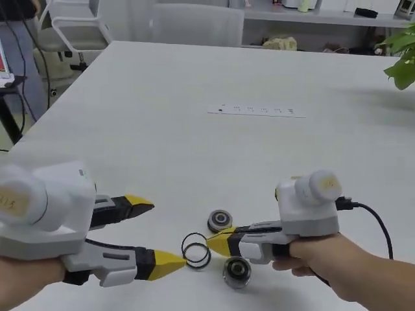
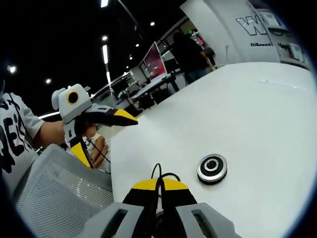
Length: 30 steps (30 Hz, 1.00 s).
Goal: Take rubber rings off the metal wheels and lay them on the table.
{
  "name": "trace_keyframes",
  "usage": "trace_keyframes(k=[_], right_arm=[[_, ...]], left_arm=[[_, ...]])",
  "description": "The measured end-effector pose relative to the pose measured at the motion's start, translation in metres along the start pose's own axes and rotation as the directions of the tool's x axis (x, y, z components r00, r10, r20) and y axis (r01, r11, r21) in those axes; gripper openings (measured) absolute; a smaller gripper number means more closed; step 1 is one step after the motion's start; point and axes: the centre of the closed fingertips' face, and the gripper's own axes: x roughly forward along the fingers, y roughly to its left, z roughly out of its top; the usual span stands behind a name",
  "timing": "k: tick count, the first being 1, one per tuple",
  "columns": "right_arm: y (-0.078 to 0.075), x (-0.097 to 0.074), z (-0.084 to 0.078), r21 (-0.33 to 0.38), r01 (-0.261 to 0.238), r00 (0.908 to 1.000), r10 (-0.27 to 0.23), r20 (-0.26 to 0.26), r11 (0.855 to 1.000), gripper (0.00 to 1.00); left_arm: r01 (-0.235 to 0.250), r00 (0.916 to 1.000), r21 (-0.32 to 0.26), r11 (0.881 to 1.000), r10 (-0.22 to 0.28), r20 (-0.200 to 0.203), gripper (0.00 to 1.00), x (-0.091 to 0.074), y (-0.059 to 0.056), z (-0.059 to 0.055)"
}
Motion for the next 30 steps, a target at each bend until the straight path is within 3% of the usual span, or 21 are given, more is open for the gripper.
trace_keyframes(k=[30], right_arm=[[-0.010, 0.006, -0.015, -0.007, 0.037, 0.9978, -0.037, -0.054, 0.999, 0.03]], left_arm=[[0.012, 0.9991, 0.017, 1.000, -0.011, -0.041, 0.62, 0.003, -0.005, -0.009]])
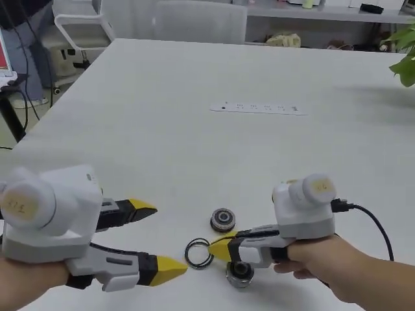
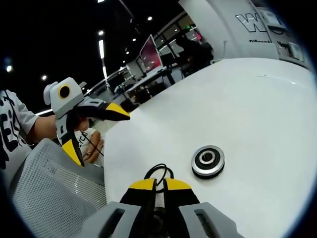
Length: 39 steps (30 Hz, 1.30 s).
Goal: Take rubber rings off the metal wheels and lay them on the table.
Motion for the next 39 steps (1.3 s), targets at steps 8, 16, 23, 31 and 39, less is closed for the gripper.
trace_keyframes(k=[8, 16, 23, 31, 39], right_arm=[[-0.003, -0.002, 0.000, -0.009, 0.014, 0.9999, -0.014, 0.001, 1.000, 0.05], [-0.007, -0.009, 0.009, -0.005, 0.026, 0.9992, -0.026, 0.031, 1.000, 0.08], [-0.014, -0.016, 0.018, -0.003, 0.046, 0.9970, -0.045, 0.063, 0.999, 0.10], [-0.022, -0.022, 0.029, 0.001, 0.072, 0.9922, -0.072, 0.102, 0.997, 0.11], [-0.029, -0.026, 0.032, -0.015, 0.101, 0.9886, -0.099, 0.113, 0.995, 0.14]], left_arm=[[0.003, 1.0000, 0.006, 1.000, -0.002, -0.009, 0.61, 0.000, 0.000, -0.001], [0.009, 0.9998, 0.006, 1.000, -0.008, -0.020, 0.61, 0.002, 0.002, -0.001], [0.012, 0.9995, 0.009, 1.000, -0.011, -0.031, 0.60, 0.004, 0.006, -0.001], [0.005, 0.9998, 0.003, 1.000, -0.005, -0.020, 0.60, 0.005, 0.015, 0.005], [0.006, 0.9998, 0.015, 1.000, -0.006, -0.021, 0.60, 0.010, 0.021, 0.009]])
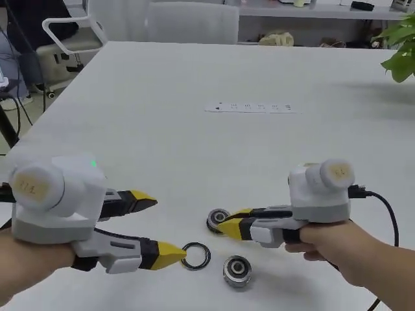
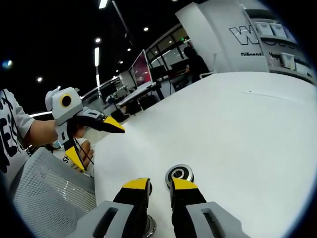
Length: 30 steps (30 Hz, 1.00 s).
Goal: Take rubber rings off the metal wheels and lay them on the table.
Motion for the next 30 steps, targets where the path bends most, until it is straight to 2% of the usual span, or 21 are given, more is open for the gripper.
trace_keyframes(k=[19, 26, 30], right_arm=[[-0.024, -0.011, 0.008, -0.041, 0.076, 0.9968, -0.075, 0.028, 0.996, 0.22], [-0.030, -0.013, 0.005, -0.074, 0.091, 0.9958, -0.090, 0.018, 0.993, 0.24], [-0.029, -0.012, 0.002, -0.107, 0.088, 0.9961, -0.088, 0.006, 0.990, 0.25]], left_arm=[[0.006, 1.0000, 0.023, 1.000, -0.006, -0.005, 0.56, 0.022, 0.013, 0.011], [0.010, 0.9999, 0.000, 1.000, -0.010, -0.003, 0.55, 0.030, 0.019, 0.013], [0.012, 0.9998, 0.006, 1.000, -0.012, -0.016, 0.54, 0.035, 0.020, 0.011]])
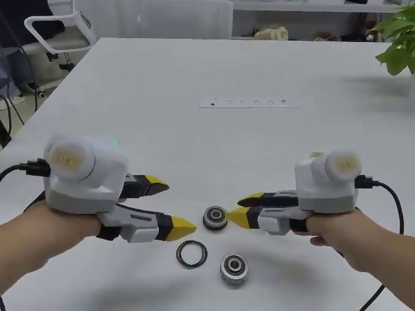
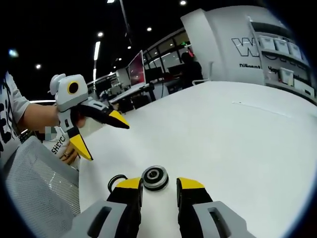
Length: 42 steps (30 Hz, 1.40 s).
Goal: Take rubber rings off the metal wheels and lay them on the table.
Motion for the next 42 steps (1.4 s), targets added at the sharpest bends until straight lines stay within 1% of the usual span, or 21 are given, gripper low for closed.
trace_keyframes(k=[3, 8, 15, 24, 32, 37, 42], right_arm=[[0.001, 0.001, -0.002, -0.021, -0.001, 1.0000, 0.001, -0.008, 1.000, 0.25], [0.002, 0.002, -0.006, -0.047, -0.006, 0.9997, 0.004, -0.025, 0.999, 0.26], [0.004, 0.003, -0.009, -0.071, -0.011, 0.9994, 0.009, -0.035, 0.997, 0.26], [0.006, 0.007, -0.017, -0.108, -0.022, 0.9982, 0.016, -0.059, 0.994, 0.27], [0.005, 0.007, -0.018, -0.110, -0.019, 0.9980, 0.012, -0.061, 0.994, 0.27], [0.004, 0.007, -0.019, -0.107, -0.020, 0.9980, 0.013, -0.062, 0.994, 0.28], [0.004, 0.007, -0.018, -0.105, -0.018, 0.9982, 0.012, -0.059, 0.994, 0.28]], left_arm=[[0.011, 0.9999, -0.016, 1.000, -0.011, 0.006, 0.54, 0.004, -0.001, 0.002], [0.017, 0.9998, -0.023, 1.000, -0.017, 0.005, 0.52, 0.011, -0.001, 0.004], [0.032, 0.9995, -0.035, 0.999, -0.032, -0.004, 0.49, 0.019, -0.003, 0.002], [0.043, 0.9989, -0.031, 0.999, -0.043, -0.019, 0.46, 0.029, -0.001, -0.001], [0.054, 0.9981, -0.044, 0.998, -0.055, -0.026, 0.41, 0.039, -0.001, -0.002], [0.060, 0.9974, -0.051, 0.997, -0.062, -0.036, 0.38, 0.046, -0.001, -0.004], [0.065, 0.9970, -0.049, 0.997, -0.067, -0.040, 0.37, 0.051, -0.002, -0.004]])
